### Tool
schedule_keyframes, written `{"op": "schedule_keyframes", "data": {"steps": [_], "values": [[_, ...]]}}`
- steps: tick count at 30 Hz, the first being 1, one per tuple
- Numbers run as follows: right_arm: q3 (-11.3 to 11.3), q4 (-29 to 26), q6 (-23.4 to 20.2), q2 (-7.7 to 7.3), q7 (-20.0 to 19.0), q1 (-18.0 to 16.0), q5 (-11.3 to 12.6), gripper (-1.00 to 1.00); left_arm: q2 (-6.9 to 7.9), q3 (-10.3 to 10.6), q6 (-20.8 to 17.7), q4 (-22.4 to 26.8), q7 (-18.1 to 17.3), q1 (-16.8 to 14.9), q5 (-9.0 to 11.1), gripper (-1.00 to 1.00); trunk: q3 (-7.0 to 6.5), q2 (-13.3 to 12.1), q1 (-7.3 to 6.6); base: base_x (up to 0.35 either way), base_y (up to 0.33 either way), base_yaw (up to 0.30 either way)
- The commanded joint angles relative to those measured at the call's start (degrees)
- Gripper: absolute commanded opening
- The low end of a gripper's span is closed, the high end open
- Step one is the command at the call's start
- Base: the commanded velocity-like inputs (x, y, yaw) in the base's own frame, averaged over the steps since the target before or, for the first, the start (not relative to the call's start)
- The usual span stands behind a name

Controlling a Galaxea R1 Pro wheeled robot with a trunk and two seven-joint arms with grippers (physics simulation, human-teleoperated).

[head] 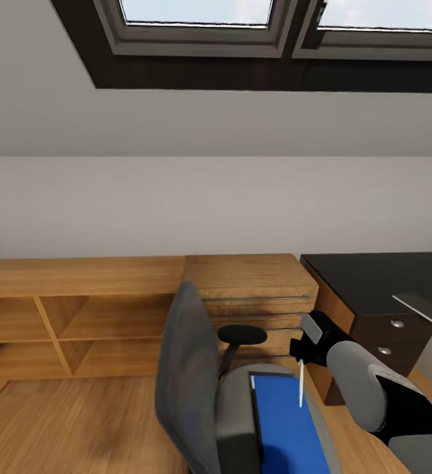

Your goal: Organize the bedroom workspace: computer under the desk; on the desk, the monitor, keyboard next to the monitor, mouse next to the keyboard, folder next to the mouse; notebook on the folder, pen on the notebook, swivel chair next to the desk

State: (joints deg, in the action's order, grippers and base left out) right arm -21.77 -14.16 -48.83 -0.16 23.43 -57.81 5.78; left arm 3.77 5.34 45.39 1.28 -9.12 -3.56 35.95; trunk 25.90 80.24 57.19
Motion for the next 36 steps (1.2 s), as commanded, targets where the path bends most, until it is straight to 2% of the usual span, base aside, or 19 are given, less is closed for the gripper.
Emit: {"op": "schedule_keyframes", "data": {"steps": [1, 9, 19, 36], "values": [[0.0, 0.0, -0.1, -0.01, 0.5, 0.0, 0.6, -1.0, 0.01, 0.5, 0.1, 0.0, -0.3, 0.0, 0.6, 1.0, 0.1, 0.0, 0.0, 0.0, -0.049, 0.122], [0.0, 0.1, -0.1, 0.04, 0.5, 0.0, 0.6, -1.0, 0.01, 0.5, 0.1, 0.0, -0.3, 0.0, 0.6, 1.0, 0.42, 0.0, 0.0, 0.0, -0.02, 0.155], [0.1, 0.2, 0.0, 0.07, 0.4, 0.0, 0.6, -1.0, 0.09, 0.5, 0.1, 0.0, -0.3, 0.0, 0.6, 1.0, 0.51, 0.0, 0.0, 0.0, -0.023, 0.037], [0.0, 0.2, 0.1, 0.06, 0.4, 0.0, 0.6, -1.0, 0.1, 0.5, 0.1, 0.0, -0.3, 0.0, 0.6, 1.0, 0.52, 0.0, 0.0, 0.0, -0.268, 0.002]]}}
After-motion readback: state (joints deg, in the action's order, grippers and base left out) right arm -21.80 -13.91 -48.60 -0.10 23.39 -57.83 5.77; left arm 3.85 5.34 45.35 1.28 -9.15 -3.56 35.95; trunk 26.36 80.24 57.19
